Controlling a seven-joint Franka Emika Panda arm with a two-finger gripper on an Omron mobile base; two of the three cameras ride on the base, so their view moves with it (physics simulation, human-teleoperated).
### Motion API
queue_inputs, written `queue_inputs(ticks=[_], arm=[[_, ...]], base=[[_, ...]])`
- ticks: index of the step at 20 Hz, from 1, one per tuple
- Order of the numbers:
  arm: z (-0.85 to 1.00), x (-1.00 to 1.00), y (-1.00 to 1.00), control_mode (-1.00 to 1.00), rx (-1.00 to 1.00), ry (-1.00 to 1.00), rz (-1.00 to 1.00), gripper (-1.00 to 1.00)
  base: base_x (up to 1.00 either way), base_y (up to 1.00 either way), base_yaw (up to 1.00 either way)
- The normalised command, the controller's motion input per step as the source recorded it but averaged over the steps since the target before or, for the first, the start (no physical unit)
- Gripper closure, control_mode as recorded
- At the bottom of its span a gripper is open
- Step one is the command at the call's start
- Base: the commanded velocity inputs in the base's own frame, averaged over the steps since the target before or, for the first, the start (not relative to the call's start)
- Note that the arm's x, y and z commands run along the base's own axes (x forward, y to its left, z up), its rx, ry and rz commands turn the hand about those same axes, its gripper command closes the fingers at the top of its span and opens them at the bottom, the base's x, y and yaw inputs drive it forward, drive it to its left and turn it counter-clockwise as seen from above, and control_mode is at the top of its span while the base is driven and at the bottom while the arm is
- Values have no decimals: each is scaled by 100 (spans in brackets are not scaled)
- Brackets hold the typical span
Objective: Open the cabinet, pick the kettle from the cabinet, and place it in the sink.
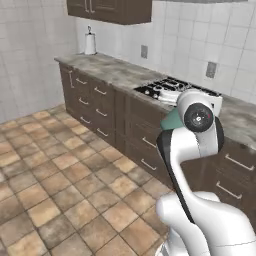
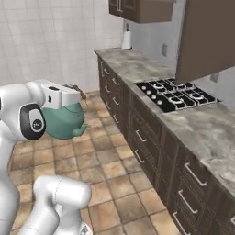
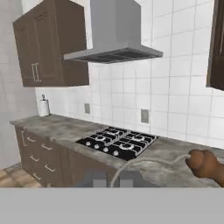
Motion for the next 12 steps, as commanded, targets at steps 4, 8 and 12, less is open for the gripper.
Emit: queue_inputs(ticks=[4, 8, 12], arm=[[0, 0, 0, 100, 0, 0, 0, 100], [0, 0, 0, 100, 0, 0, 0, 100], [0, 0, 0, 100, 0, 0, 0, 100]], base=[[-2, 0, 100], [-2, 0, 100], [-2, 0, 100]])
